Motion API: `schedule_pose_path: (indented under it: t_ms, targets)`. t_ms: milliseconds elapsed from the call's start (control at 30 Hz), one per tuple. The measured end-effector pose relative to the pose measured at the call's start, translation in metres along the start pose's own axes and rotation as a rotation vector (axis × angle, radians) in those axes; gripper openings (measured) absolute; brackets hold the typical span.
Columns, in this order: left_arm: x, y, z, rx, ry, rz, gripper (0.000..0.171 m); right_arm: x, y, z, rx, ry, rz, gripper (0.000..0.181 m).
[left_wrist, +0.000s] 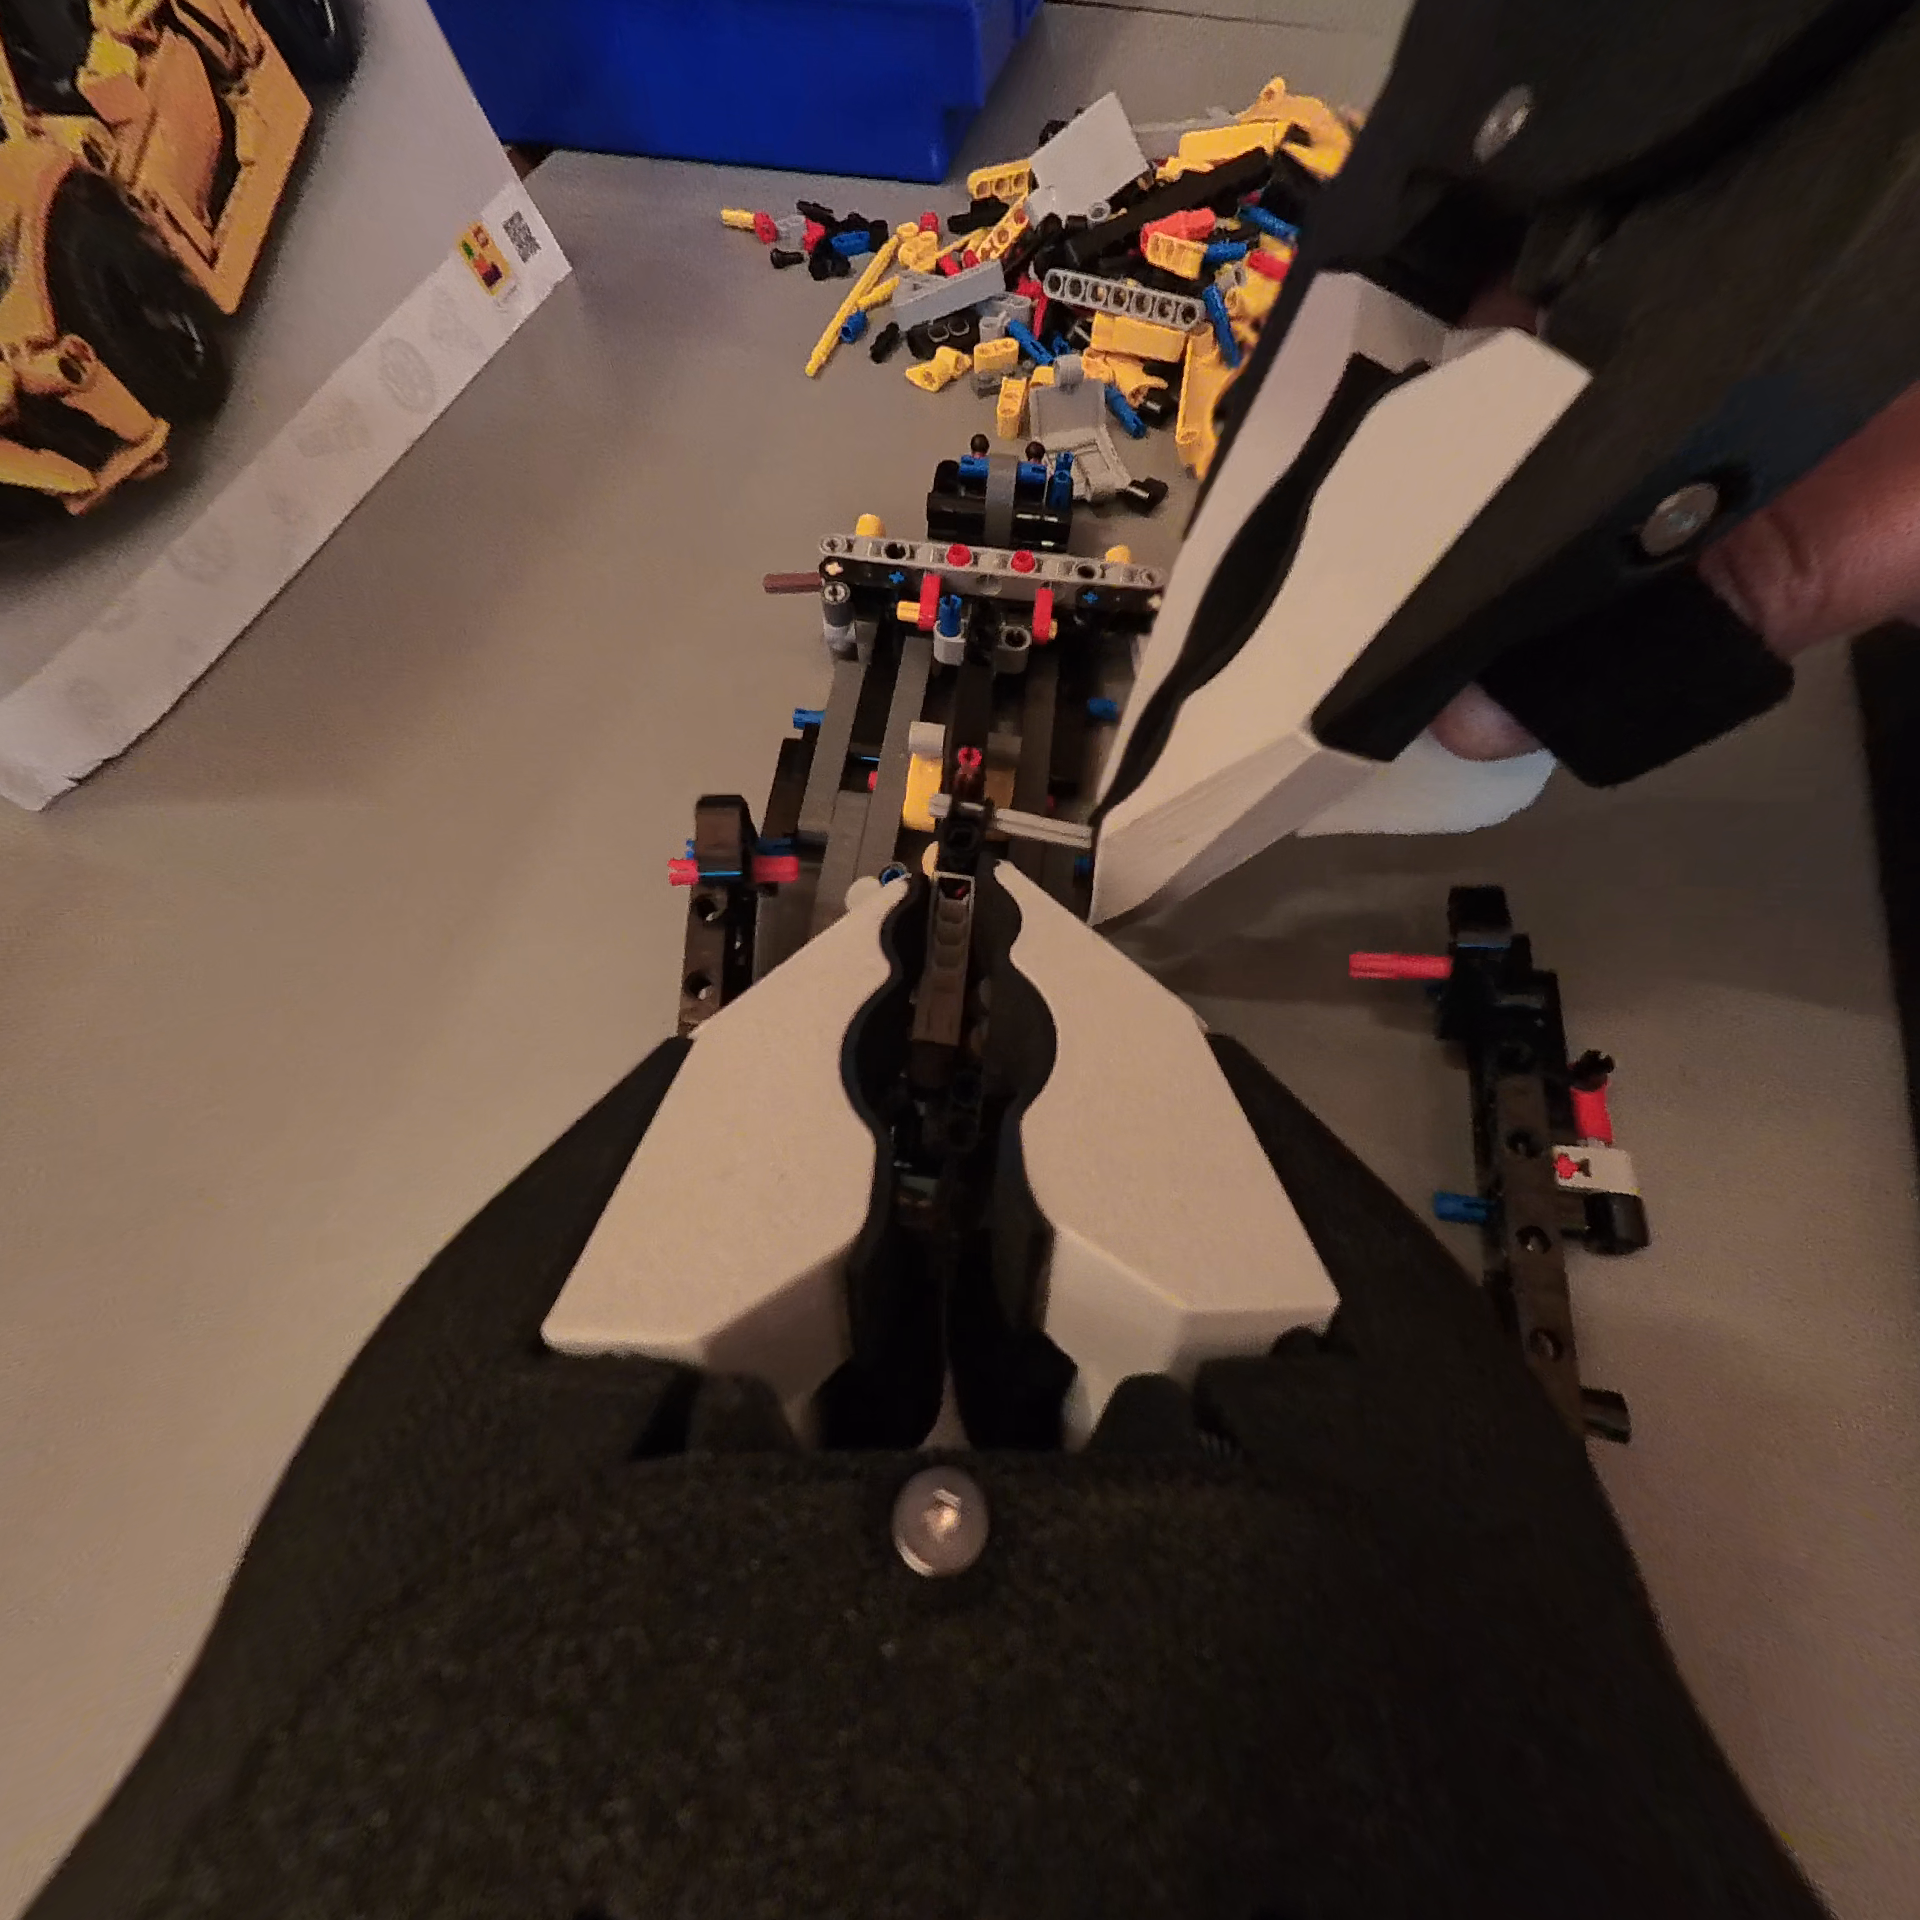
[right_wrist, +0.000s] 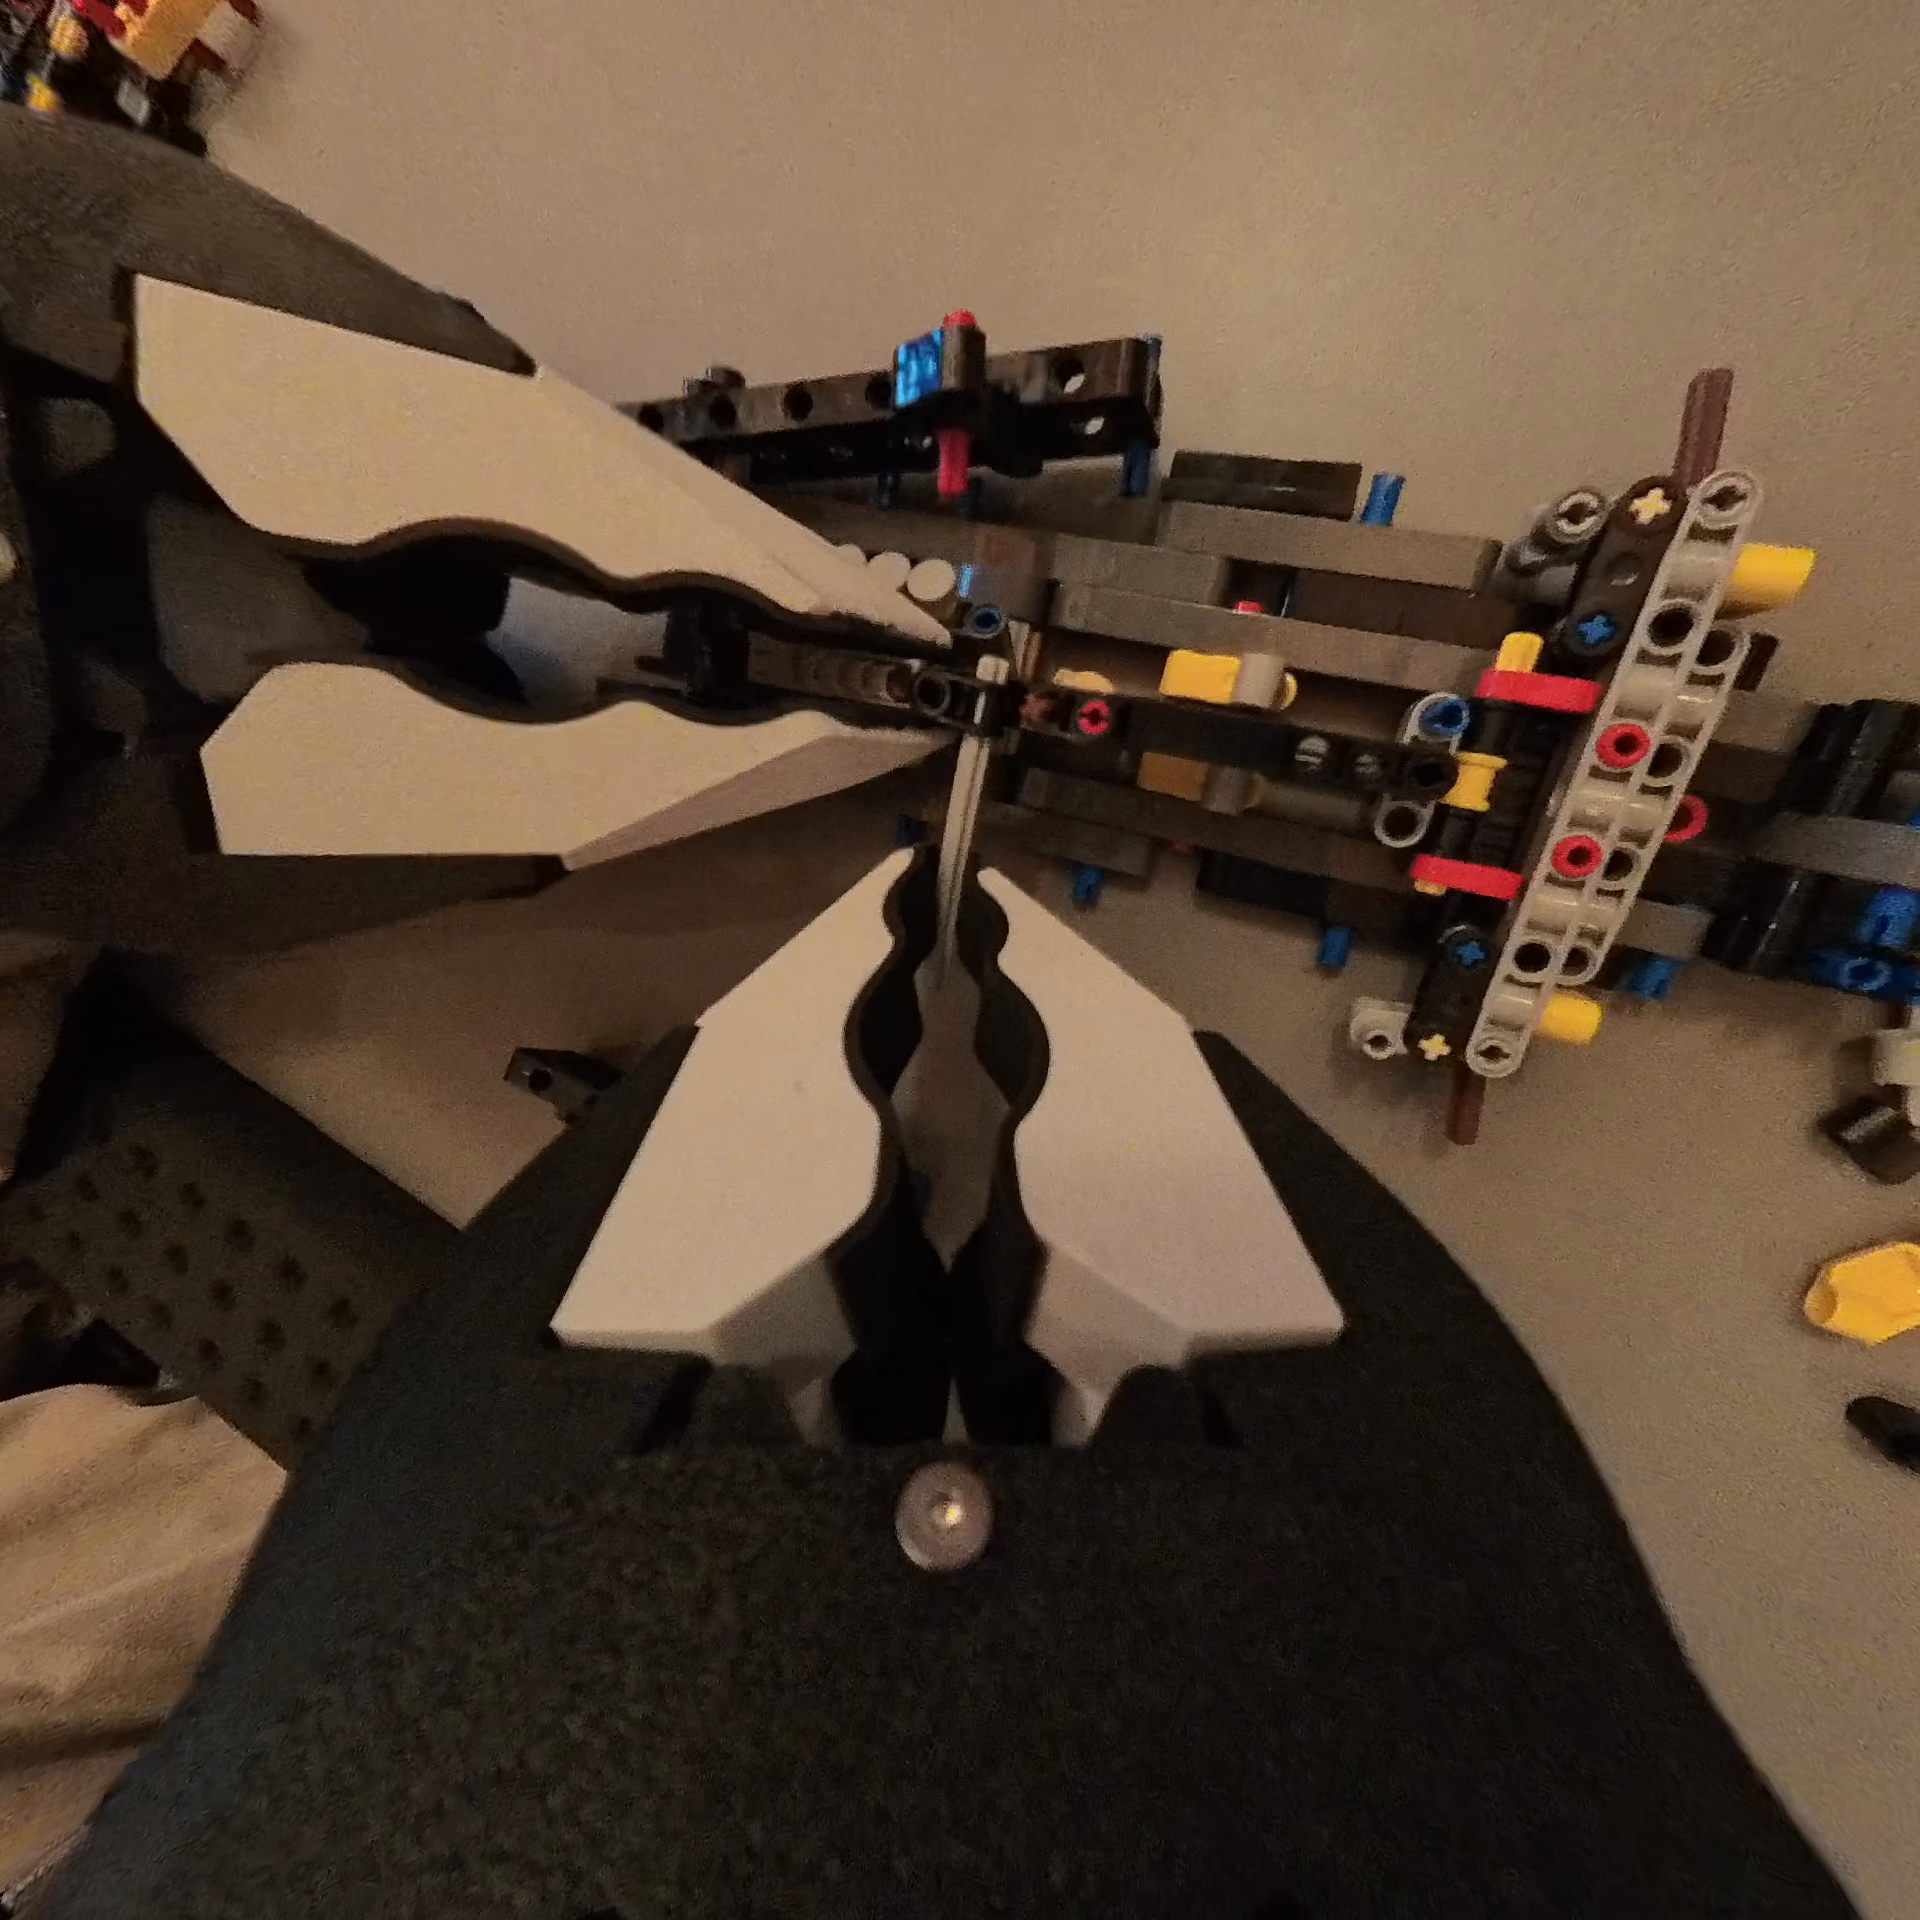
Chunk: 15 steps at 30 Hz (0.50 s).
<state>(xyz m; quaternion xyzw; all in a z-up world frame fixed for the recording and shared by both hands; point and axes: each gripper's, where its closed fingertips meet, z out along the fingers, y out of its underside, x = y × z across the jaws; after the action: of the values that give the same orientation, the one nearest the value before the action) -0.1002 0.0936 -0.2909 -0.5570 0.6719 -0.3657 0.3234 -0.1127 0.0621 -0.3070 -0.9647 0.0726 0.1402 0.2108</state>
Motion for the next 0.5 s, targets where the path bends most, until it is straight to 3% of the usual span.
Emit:
schedule_pose_path:
  t_ms: [67,100,167,200,267,367,433,500]
  targets:
    - [-0.038,0.004,-0.004,-0.010,-0.169,-0.012,0.009,-0.010,0.029,0.006,-0.150,-0.053,-0.035,0.003]
    - [-0.057,0.006,-0.009,-0.004,-0.190,-0.063,0.008,-0.010,0.035,0.010,-0.139,-0.054,-0.033,0.003]
    - [-0.058,0.008,-0.012,0.037,-0.069,-0.174,0.008,0.004,0.019,-0.004,0.025,-0.025,0.003,0.003]
    - [-0.056,0.008,-0.013,0.038,-0.067,-0.143,0.008,0.006,0.005,-0.017,0.114,-0.044,-0.003,0.002]
    - [-0.054,0.008,-0.012,0.023,-0.087,-0.064,0.008,0.016,0.002,-0.028,0.116,-0.046,-0.032,0.003]
    - [-0.052,0.007,-0.011,0.059,-0.005,-0.102,0.008,0.035,-0.003,-0.044,0.166,-0.050,-0.104,0.003]
    - [-0.047,0.007,-0.014,0.073,0.063,-0.127,0.008,0.069,-0.004,-0.067,0.230,0.028,-0.117,0.003]
    - [-0.043,0.007,-0.014,0.072,0.082,-0.093,0.008,0.132,0.008,-0.091,0.216,0.212,-0.085,0.003]
